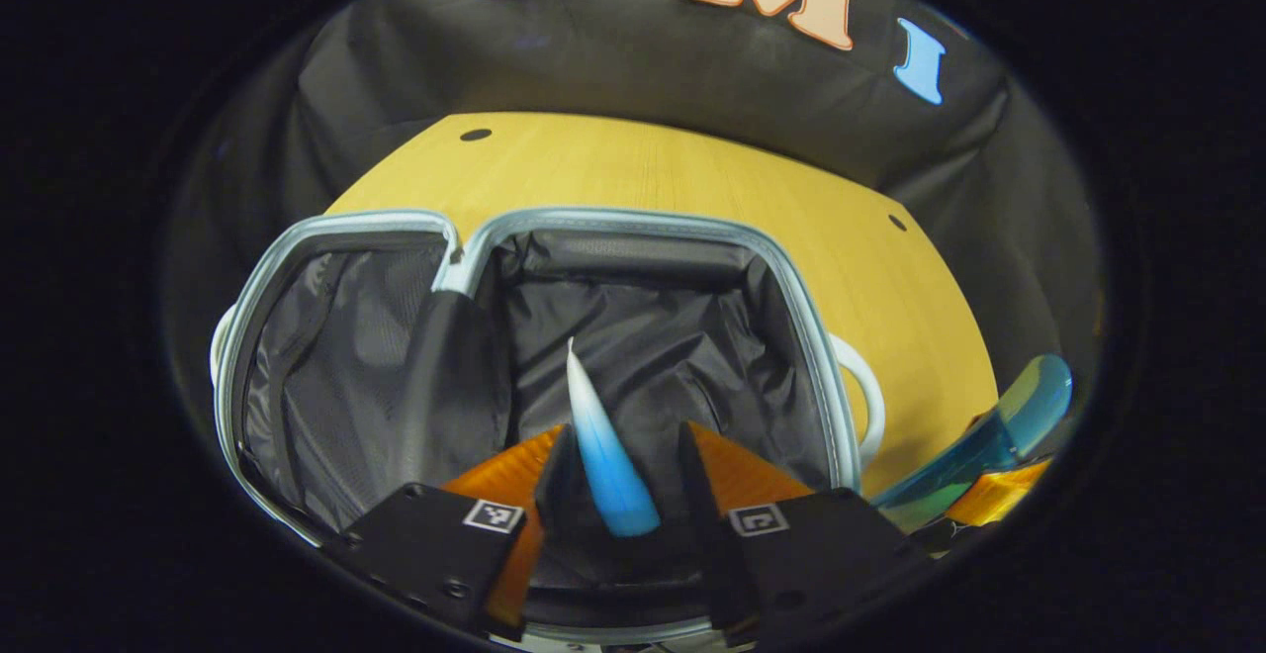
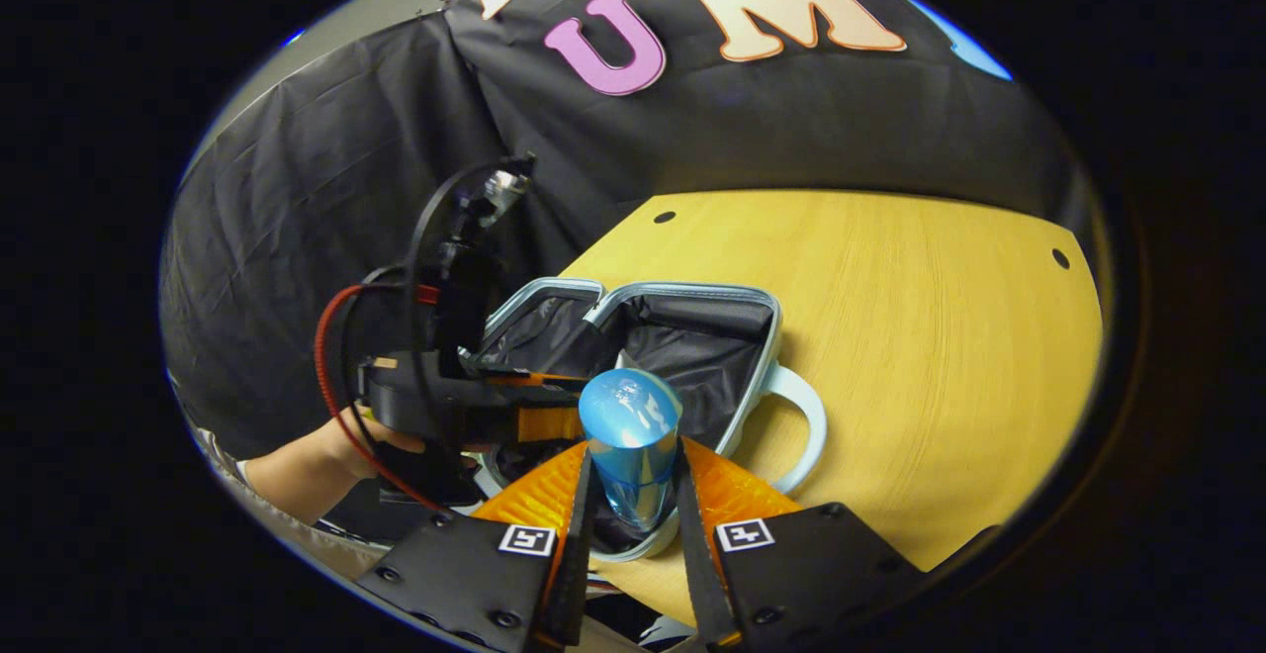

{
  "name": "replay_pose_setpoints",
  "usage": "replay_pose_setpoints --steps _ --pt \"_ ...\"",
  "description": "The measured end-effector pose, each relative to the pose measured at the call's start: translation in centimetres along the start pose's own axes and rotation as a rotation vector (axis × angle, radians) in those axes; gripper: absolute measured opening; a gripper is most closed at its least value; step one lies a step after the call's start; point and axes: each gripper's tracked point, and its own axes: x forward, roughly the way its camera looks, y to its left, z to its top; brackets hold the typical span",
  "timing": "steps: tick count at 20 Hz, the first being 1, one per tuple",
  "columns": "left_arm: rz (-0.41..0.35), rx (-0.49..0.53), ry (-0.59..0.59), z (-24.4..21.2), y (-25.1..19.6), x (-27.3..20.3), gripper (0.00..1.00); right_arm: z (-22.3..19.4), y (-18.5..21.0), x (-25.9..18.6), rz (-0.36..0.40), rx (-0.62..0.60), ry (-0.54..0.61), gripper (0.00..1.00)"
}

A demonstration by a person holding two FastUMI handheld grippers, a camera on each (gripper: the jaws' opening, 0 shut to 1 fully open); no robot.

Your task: First open the suitcase, pack the skin care products into it, and then close the suitcase.

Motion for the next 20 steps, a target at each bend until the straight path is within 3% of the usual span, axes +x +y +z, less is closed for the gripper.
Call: replay_pose_setpoints --steps 1,2,3,5,6,7,10,12,14,15,16,17,18,20 --pt "-0.017 -0.012 -0.026 0.9 0.0 -0.4 0.7 -0.4 -0.1 0.7 -0.016 0.012 0.018 0.42" --pt "-0.031 -0.026 -0.043 1.6 0.4 -1.1 0.65 -1.1 -0.2 1.8 -0.029 0.028 0.044 0.45" --pt "-0.037 -0.037 -0.061 2.2 1.1 -1.7 0.67 -1.6 -0.2 2.7 -0.036 0.049 0.069 0.45" --pt "-0.02 -0.047 -0.089 3.4 3.2 -2.8 0.67 -3.1 -0.3 4.6 -0.051 0.093 0.121 0.44" --pt "-0.01 -0.048 -0.099 3.8 4.5 -3.6 0.72 -3.7 -0.4 5.4 -0.066 0.106 0.138 0.45" --pt "0.008 -0.052 -0.11 4.1 6.0 -4.1 0.68 -4.1 -0.5 6.1 -0.086 0.115 0.151 0.45" --pt "0.065 -0.07 -0.126 4.4 11.1 -5.6 0.67 -2.8 0.0 7.4 -0.107 0.153 0.121 0.43" --pt "0.1 -0.094 -0.121 4.4 15.0 -6.7 0.73 -1.1 0.1 7.9 -0.137 0.145 0.07 0.44" --pt "0.14 -0.128 -0.134 4.7 18.9 -7.4 0.69 0.5 0.2 8.0 -0.157 0.145 0.019 0.89" --pt "0.158 -0.148 -0.142 4.8 20.9 -7.8 0.69 1.3 0.1 7.9 -0.168 0.149 -0.004 0.86" --pt "0.18 -0.166 -0.148 5.0 23.1 -8.4 0.68 1.8 0.2 7.8 -0.177 0.155 -0.021 0.98" --pt "0.203 -0.183 -0.154 4.9 25.0 -8.7 0.73 2.3 0.2 7.7 -0.187 0.16 -0.036 0.98" --pt "0.228 -0.199 -0.158 5.0 27.0 -9.0 0.69 2.8 0.2 7.6 -0.195 0.163 -0.05 0.93" --pt "0.277 -0.232 -0.167 5.3 31.0 -9.6 0.71 3.4 0.1 7.4 -0.211 0.162 -0.067 0.98"
